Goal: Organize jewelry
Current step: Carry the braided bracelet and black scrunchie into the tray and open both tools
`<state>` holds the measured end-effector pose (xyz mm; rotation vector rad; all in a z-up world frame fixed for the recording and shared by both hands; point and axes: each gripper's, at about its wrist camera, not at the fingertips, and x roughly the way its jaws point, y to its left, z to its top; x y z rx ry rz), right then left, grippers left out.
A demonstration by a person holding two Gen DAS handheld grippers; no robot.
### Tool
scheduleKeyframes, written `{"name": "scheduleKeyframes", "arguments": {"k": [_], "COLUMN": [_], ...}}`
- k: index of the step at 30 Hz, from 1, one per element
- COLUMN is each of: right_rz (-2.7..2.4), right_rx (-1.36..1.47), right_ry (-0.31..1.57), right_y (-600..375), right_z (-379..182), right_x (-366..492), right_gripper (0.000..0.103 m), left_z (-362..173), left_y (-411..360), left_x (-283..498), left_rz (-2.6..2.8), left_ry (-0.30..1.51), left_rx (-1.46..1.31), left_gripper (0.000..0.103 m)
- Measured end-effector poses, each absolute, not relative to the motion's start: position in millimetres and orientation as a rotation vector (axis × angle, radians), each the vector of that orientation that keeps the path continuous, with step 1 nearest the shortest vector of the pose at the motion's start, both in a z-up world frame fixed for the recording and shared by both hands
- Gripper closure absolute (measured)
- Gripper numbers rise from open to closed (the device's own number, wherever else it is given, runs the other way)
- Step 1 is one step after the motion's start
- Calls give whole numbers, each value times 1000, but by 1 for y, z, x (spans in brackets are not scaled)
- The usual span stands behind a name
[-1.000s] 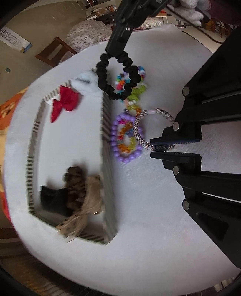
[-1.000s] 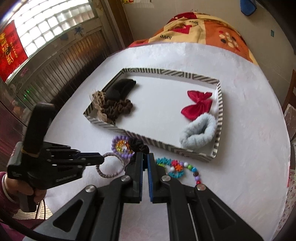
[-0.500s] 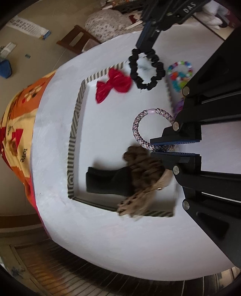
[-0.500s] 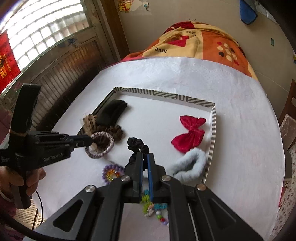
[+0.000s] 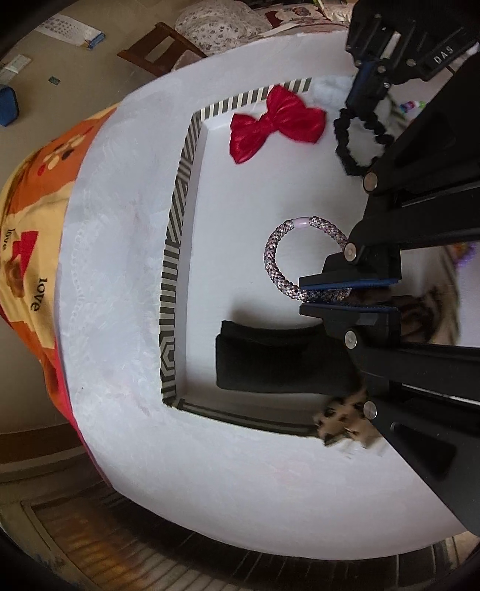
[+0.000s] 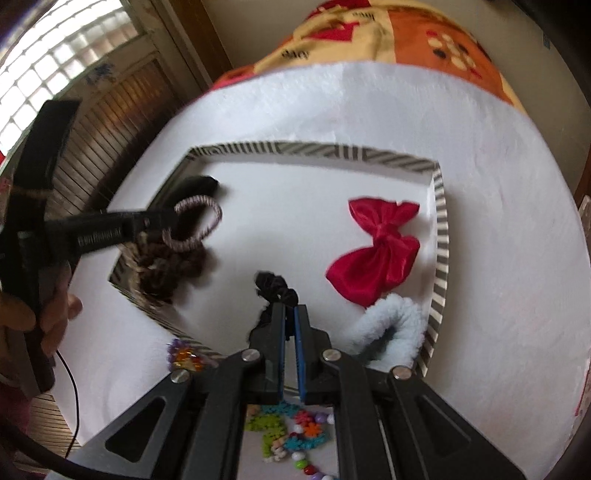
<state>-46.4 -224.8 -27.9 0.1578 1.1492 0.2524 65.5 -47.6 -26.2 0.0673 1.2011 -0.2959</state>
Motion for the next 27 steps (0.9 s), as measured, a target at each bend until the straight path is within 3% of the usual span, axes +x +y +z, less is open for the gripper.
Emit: {"name": "scheduleKeyframes", "arguments": {"k": [24, 27], "right_rz": [247, 248], "right_rx": [114, 124], "right_ry": [1201, 1198], "right_y": [-223, -223], "right_z": [-50, -50], "right_x": [-37, -36], "right_gripper": [98, 89], "left_z": [-61, -60], "left_y": [-56, -57], "left_x": [93, 92], "left_rz": [-263, -261], "left_ry": [1268, 1267], "left_rx": [73, 70], "left_gripper": [103, 103]}}
